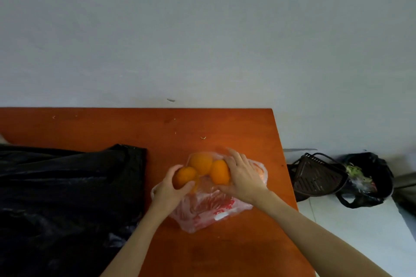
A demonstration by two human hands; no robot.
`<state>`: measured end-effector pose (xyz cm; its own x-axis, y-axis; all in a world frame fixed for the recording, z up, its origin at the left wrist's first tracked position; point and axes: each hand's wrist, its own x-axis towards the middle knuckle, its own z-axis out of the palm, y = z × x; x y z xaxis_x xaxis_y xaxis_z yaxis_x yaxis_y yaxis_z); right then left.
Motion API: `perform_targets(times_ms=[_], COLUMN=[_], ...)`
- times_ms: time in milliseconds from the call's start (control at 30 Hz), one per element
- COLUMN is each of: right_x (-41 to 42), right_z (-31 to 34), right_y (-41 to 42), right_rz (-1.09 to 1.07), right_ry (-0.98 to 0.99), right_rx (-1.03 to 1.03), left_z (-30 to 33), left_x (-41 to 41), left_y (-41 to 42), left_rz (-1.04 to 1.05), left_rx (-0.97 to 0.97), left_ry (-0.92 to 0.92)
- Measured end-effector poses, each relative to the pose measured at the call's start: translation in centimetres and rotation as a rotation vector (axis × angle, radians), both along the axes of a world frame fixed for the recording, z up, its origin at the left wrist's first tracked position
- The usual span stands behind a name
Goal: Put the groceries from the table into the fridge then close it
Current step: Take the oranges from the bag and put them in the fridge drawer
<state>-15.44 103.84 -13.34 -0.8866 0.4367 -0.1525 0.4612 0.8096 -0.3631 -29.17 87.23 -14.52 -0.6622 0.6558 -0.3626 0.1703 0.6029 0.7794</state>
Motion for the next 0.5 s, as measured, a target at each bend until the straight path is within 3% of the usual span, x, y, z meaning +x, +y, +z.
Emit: perform_targets(times_ms=[133,233,500], right_x=[1.9,4.8,17.0], right_z=[3.3,5.7,8.7], right_y=[-2.4,-5.2,-16.4], right_rz=[-0.318,-0.503,-0.980], right_ry=[0.181,0.354,0.626], right_rx=[-0.195,-0.267,-0.199], left_z=[2.8,4.9,9.0], left_x=[-0.2,1.5,8.5], left_y=[-0.7,-1.0,-2.5], left_rz=[0.035,-0.069,-0.411], left_rx=[0.158,0.252,0.303], left_ry=[-0.076,-0.066,-0.068])
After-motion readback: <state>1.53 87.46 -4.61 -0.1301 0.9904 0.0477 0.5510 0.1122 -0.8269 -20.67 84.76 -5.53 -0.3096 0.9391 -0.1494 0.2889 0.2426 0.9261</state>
